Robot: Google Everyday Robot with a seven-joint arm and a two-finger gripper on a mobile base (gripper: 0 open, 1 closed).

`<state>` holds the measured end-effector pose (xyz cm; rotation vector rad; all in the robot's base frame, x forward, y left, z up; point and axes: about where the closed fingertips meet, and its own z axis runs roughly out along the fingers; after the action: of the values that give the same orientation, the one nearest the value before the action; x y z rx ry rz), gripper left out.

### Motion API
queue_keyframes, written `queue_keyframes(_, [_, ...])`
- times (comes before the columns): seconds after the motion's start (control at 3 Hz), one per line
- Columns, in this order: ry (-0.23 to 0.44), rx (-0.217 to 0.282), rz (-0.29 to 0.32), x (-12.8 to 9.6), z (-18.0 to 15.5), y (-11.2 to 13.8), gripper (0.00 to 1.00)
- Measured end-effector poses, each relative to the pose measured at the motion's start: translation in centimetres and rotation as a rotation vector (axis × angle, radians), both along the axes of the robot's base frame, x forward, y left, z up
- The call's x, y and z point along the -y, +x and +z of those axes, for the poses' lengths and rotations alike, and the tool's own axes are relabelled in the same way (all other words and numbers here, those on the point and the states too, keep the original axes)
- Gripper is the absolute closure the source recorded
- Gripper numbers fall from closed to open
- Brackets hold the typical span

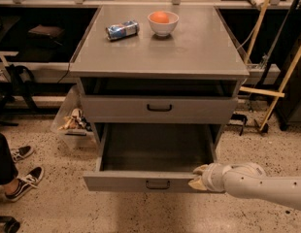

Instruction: Open middle drawer

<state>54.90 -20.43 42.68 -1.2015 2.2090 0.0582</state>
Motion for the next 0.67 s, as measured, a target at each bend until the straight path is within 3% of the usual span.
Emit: queue_keyframes(0.67, [-0.007, -0.005, -0.007, 0.45, -0.08, -0.92, 1.00])
